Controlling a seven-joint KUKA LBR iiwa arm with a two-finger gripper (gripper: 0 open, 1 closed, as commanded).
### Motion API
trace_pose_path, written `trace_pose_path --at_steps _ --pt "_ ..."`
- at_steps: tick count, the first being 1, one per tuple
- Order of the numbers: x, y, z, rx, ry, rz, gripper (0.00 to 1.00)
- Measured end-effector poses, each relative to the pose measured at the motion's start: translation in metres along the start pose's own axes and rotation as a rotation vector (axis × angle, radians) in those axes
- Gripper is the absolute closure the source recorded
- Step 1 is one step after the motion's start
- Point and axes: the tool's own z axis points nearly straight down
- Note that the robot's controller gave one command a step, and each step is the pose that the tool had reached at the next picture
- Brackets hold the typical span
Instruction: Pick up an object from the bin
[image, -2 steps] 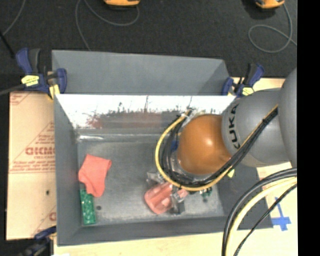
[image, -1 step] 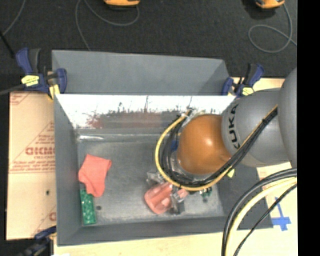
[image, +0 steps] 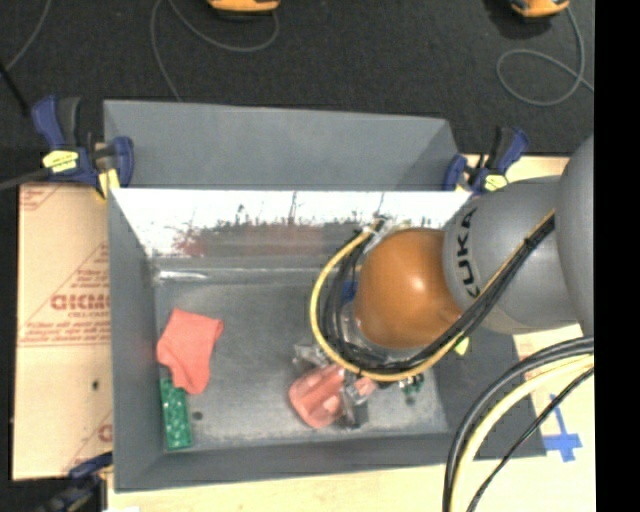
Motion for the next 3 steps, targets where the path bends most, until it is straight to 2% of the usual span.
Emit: trace_pose_path --at_steps 3 --pt "0.0 -0.0001 0.0 0.0 0.0 0.002 1.0"
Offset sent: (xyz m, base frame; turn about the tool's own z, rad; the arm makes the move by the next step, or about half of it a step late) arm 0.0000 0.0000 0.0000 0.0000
